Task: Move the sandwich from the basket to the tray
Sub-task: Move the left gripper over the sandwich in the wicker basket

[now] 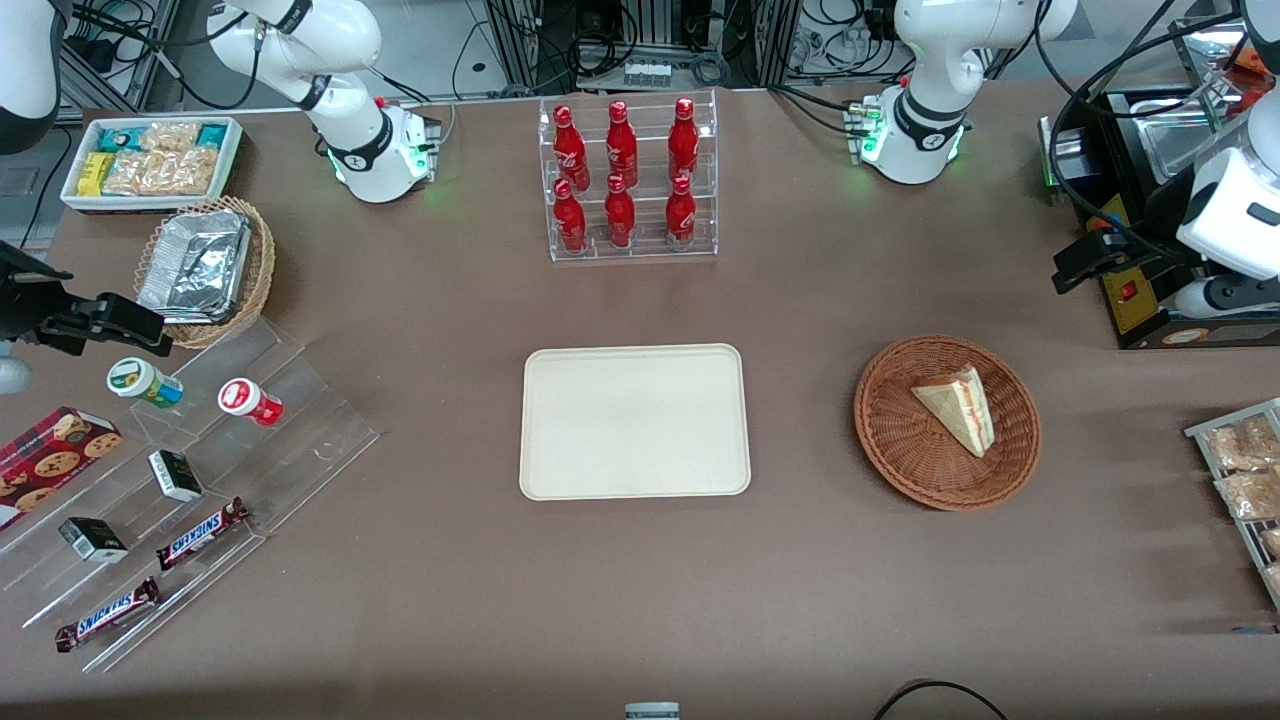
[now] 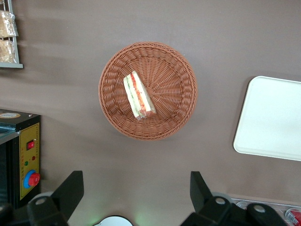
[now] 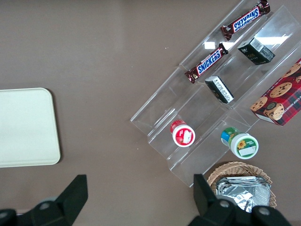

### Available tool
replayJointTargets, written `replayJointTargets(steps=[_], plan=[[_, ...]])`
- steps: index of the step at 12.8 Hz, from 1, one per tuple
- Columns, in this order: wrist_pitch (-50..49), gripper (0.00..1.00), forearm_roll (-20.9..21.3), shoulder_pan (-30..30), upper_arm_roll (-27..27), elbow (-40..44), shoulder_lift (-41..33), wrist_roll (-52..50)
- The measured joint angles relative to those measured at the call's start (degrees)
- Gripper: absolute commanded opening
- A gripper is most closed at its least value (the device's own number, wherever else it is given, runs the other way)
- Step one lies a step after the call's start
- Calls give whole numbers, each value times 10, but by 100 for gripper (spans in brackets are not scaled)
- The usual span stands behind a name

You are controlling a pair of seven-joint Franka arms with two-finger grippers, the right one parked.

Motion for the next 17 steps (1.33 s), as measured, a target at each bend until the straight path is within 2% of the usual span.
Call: replayJointTargets(steps=[5,8,11,17], plan=[[-1,100,0,0,0,-1,0,0],[0,100,0,0,0,-29,-1,0],[40,100,0,0,2,-91,-13,-4],[175,100,0,0,-1,-229,-33,-84]])
